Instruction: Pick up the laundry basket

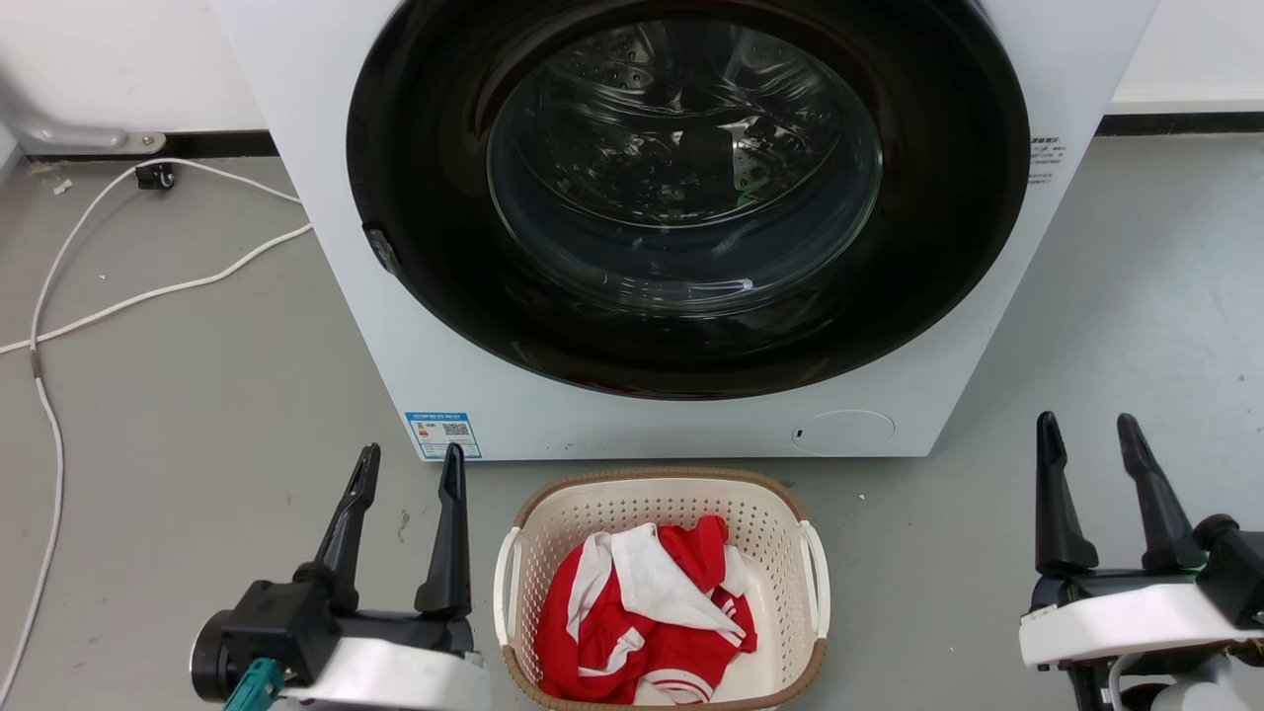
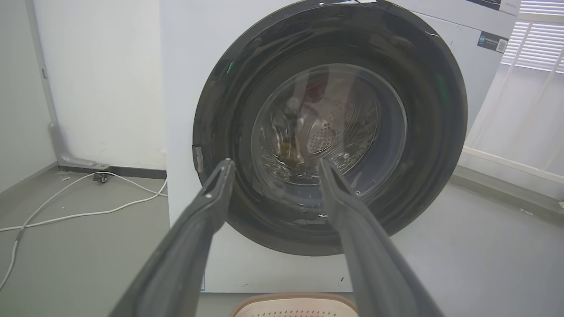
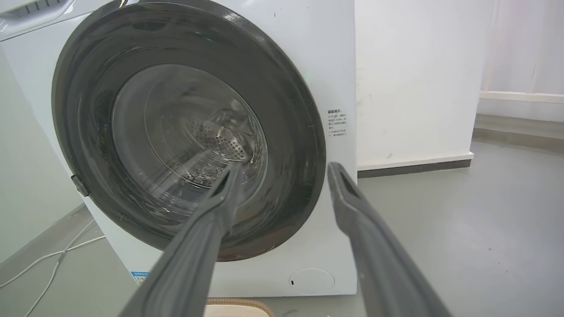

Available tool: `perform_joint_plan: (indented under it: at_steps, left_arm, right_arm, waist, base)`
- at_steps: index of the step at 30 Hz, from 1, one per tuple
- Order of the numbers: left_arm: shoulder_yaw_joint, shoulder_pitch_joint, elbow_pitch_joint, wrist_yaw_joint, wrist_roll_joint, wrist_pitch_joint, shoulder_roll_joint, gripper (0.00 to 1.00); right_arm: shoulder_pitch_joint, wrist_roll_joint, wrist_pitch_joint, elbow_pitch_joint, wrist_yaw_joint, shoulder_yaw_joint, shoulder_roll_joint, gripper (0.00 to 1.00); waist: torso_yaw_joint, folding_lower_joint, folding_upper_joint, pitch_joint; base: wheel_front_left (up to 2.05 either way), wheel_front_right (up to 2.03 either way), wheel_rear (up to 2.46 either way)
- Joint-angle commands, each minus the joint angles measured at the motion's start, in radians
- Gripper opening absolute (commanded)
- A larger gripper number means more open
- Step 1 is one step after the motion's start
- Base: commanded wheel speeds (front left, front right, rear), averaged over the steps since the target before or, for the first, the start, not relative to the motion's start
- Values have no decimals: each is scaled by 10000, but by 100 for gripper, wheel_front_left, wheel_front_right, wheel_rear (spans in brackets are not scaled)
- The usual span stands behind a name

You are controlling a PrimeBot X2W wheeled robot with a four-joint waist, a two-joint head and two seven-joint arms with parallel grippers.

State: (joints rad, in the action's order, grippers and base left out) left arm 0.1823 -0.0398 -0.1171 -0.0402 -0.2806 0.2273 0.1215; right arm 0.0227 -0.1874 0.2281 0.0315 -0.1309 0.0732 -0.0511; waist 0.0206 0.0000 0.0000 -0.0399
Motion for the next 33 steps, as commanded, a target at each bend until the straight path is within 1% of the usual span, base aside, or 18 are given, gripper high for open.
perform_joint_plan:
  at_steps: [1, 2, 3, 5, 7, 10, 14, 17, 24, 33]
  left_arm:
    - [-256, -176, 153, 448, 156, 90, -134, 100]
    - [-345, -246, 335, 668, 206, 114, -215, 100]
    - [-345, -246, 335, 668, 206, 114, -215, 100]
    - [-521, -292, 673, 985, 385, 167, -327, 100]
    - [-571, -249, 892, 1189, 778, 182, -383, 100]
    - [-548, -178, 1038, 1331, 1389, 249, -434, 100]
    - [-577, -179, 1053, 1385, 1868, 320, -515, 100]
    - [-710, -208, 991, 1427, 1986, 360, -575, 100]
    - [-984, -290, 1115, 1547, 1650, 384, -685, 100]
    - [-1045, -293, 1186, 1638, 1702, 384, -710, 100]
  right_arm:
    - [-37, -8, 93, 86, 3, -64, 6, 100]
    - [-39, 121, 105, 125, 3, -126, 6, 100]
    - [-39, 121, 105, 125, 3, -126, 6, 100]
    - [-58, 281, 139, 211, 3, -214, 9, 100]
    - [-44, 446, 186, 263, 3, -233, 6, 100]
    - [-4, 657, 229, 298, 3, -269, 9, 100]
    - [30, 940, 299, 297, 3, -286, 11, 100]
    - [33, 1061, 363, 296, 3, -261, 12, 100]
    - [24, 1127, 373, 384, 3, -282, 13, 100]
    - [34, 984, 373, 381, 3, -307, 13, 100]
  waist:
    - [6, 0, 0, -15]
    - [10, 0, 0, -23]
    - [10, 0, 0, -23]
    - [21, 0, 0, -35]
    - [35, 0, 0, -55]
    - [44, 0, 0, -89]
    - [45, 0, 0, -128]
    - [36, 0, 0, -157]
    - [14, 0, 0, -165]
    - [5, 0, 0, -152]
  base:
    - [0, 0, 0]
    - [0, 0, 0]
    - [0, 0, 0]
    - [0, 0, 0]
    - [0, 0, 0]
    - [0, 0, 0]
    - [0, 0, 0]
    - [0, 0, 0]
    - [0, 0, 0]
    - [0, 0, 0]
